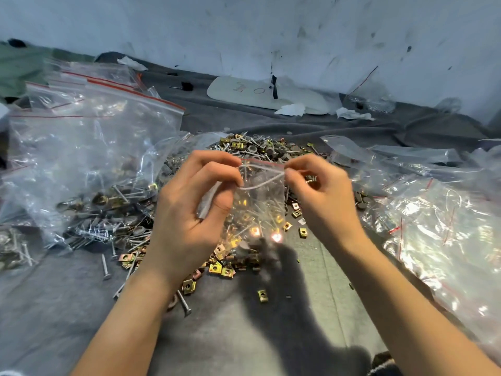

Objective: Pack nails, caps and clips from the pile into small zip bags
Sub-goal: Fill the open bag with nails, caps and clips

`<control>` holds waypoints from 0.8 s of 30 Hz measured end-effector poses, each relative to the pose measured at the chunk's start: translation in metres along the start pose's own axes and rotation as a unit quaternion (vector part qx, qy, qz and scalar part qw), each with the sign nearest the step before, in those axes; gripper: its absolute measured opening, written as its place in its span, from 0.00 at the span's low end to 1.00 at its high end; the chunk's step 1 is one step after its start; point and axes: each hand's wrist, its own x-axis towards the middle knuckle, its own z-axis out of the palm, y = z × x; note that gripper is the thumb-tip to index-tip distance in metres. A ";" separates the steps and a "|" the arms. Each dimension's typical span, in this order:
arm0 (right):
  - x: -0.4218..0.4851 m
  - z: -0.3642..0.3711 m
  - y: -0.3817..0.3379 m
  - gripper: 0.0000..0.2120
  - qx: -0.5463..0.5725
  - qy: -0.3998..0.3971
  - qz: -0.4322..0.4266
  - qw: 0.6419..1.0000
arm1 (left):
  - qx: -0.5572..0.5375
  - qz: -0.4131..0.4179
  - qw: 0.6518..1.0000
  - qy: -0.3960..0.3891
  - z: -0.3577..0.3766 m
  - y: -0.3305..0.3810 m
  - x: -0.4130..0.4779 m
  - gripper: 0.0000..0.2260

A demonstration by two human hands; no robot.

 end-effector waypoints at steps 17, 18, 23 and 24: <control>-0.005 0.041 0.038 0.16 -0.368 -0.166 -0.063 0.913 | 0.011 -0.019 0.999 0.049 -0.014 -0.006 0.001 0.05; -0.005 0.040 0.037 0.16 -0.367 -0.162 -0.074 0.913 | 0.011 -0.019 0.999 0.049 -0.014 -0.006 0.001 0.05; -0.001 0.033 0.022 0.09 -0.214 -0.043 -0.057 0.974 | 0.009 -0.023 0.999 0.044 -0.014 -0.005 0.001 0.05; 0.001 0.030 0.013 0.08 -0.159 -0.003 -0.037 0.987 | 0.009 -0.021 0.999 0.042 -0.014 -0.004 0.001 0.05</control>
